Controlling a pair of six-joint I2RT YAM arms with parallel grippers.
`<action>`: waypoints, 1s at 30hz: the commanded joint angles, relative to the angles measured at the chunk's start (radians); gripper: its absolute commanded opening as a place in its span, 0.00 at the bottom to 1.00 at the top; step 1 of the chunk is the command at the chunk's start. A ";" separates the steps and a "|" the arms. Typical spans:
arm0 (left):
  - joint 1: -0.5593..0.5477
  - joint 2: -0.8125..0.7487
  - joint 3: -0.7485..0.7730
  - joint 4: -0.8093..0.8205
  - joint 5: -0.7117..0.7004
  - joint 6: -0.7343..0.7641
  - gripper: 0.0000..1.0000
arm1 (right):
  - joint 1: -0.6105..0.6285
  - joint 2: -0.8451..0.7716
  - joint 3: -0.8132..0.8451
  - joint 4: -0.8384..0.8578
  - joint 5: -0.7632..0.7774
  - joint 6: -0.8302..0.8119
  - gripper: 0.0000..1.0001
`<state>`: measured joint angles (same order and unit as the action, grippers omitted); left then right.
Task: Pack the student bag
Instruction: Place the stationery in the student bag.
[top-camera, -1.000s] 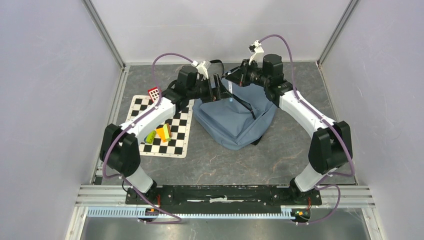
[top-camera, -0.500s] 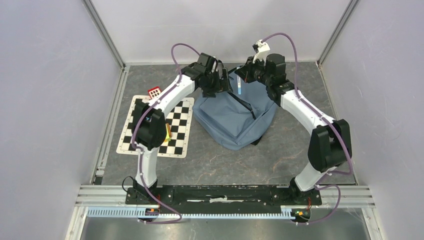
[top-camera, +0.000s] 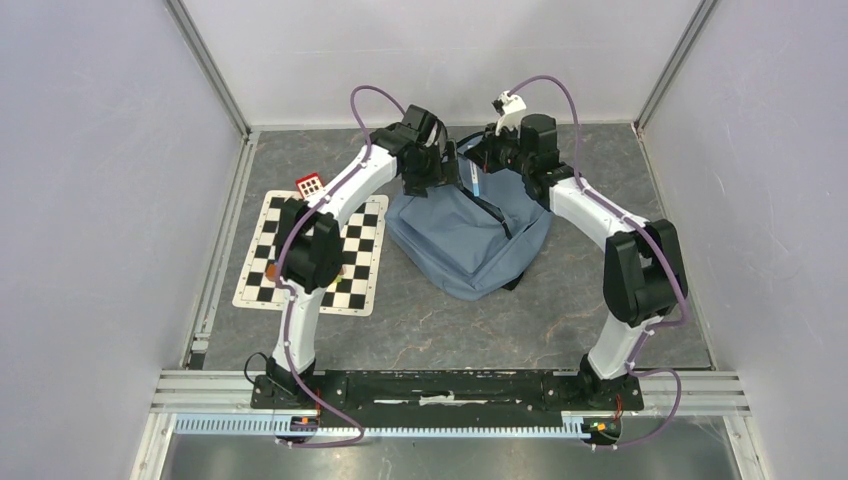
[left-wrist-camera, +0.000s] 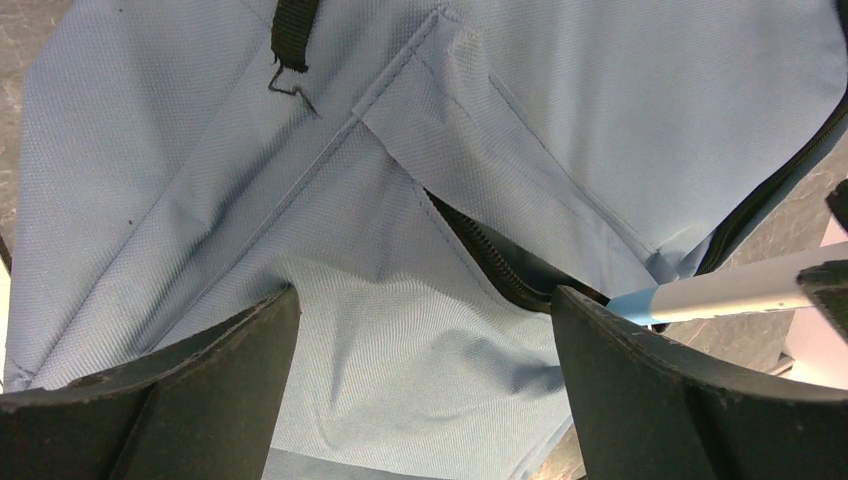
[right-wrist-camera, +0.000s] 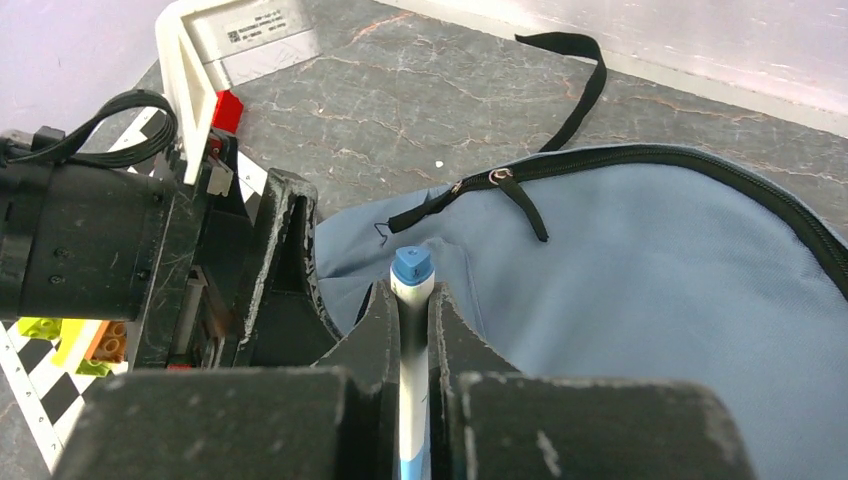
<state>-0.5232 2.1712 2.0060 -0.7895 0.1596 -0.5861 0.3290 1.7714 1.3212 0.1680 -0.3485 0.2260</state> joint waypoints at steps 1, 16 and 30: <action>0.007 0.036 0.054 -0.010 -0.012 0.028 1.00 | 0.001 0.023 0.037 0.055 -0.027 -0.039 0.00; 0.007 -0.027 -0.037 0.098 0.073 0.042 0.09 | 0.005 0.081 -0.001 0.017 -0.113 -0.126 0.00; 0.007 -0.157 -0.230 0.355 0.165 0.020 0.02 | 0.022 0.138 -0.024 -0.138 -0.236 -0.160 0.00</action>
<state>-0.5175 2.1056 1.7924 -0.5514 0.2749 -0.5682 0.3496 1.9038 1.2995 0.0689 -0.5381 0.0887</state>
